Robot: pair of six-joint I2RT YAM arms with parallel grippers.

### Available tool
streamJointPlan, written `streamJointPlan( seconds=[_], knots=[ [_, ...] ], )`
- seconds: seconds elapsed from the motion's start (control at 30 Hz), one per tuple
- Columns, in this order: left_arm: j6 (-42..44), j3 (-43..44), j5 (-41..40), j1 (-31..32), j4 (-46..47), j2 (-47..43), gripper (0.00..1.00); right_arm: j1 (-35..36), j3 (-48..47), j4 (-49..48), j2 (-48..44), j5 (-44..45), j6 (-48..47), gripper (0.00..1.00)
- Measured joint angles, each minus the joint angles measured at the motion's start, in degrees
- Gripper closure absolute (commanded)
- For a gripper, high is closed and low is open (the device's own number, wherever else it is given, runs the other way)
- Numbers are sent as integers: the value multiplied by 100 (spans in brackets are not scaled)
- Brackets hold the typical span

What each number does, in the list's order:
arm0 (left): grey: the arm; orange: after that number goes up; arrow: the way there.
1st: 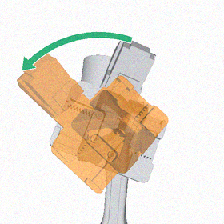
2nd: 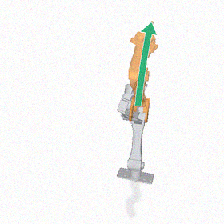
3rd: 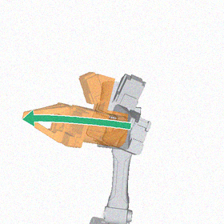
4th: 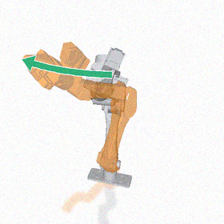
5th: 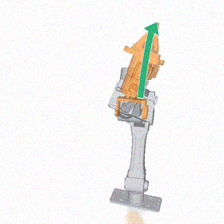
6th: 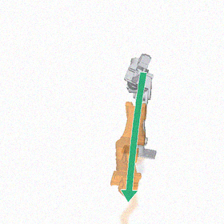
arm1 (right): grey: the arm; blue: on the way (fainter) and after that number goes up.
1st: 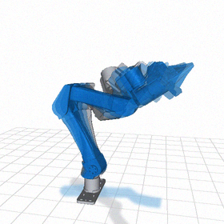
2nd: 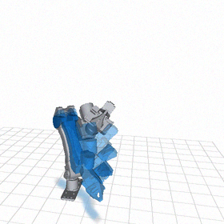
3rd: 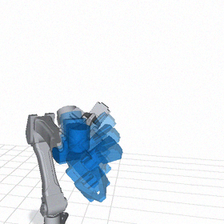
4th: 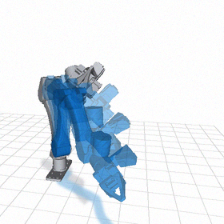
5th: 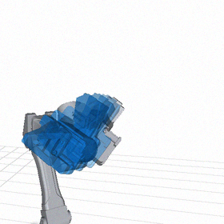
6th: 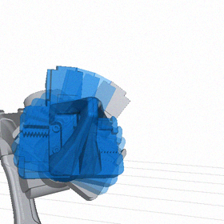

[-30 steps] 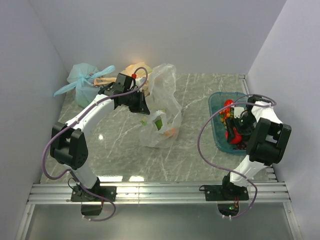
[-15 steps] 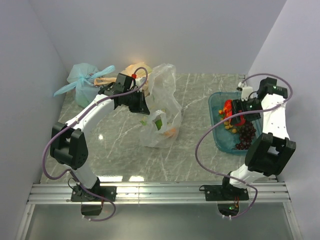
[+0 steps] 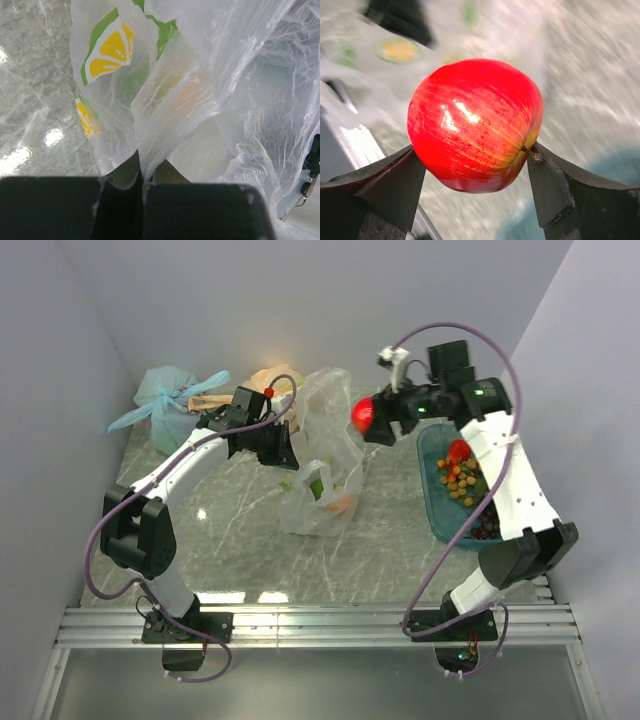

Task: Place the fake fruits into the plastic bag and tie a complex knot

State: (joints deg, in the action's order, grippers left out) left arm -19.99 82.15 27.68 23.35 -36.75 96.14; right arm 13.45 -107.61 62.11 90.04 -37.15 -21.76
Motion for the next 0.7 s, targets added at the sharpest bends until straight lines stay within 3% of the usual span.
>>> streamJointPlan(
  seconds=[0.27,0.43,0.53,0.7],
  knots=[
    [-72,22,219,-120,13,0,99,1537,584,-1080,483,199,459,43],
    [-201,22,398,-304,81,0,99,1980,1043,-1394,872,595,601,45],
    [-221,22,415,-323,96,0,99,1976,1303,-1694,1241,925,721,28],
    [-225,22,444,-317,98,0,99,2037,1552,-1858,1808,1440,848,16]
  ],
)
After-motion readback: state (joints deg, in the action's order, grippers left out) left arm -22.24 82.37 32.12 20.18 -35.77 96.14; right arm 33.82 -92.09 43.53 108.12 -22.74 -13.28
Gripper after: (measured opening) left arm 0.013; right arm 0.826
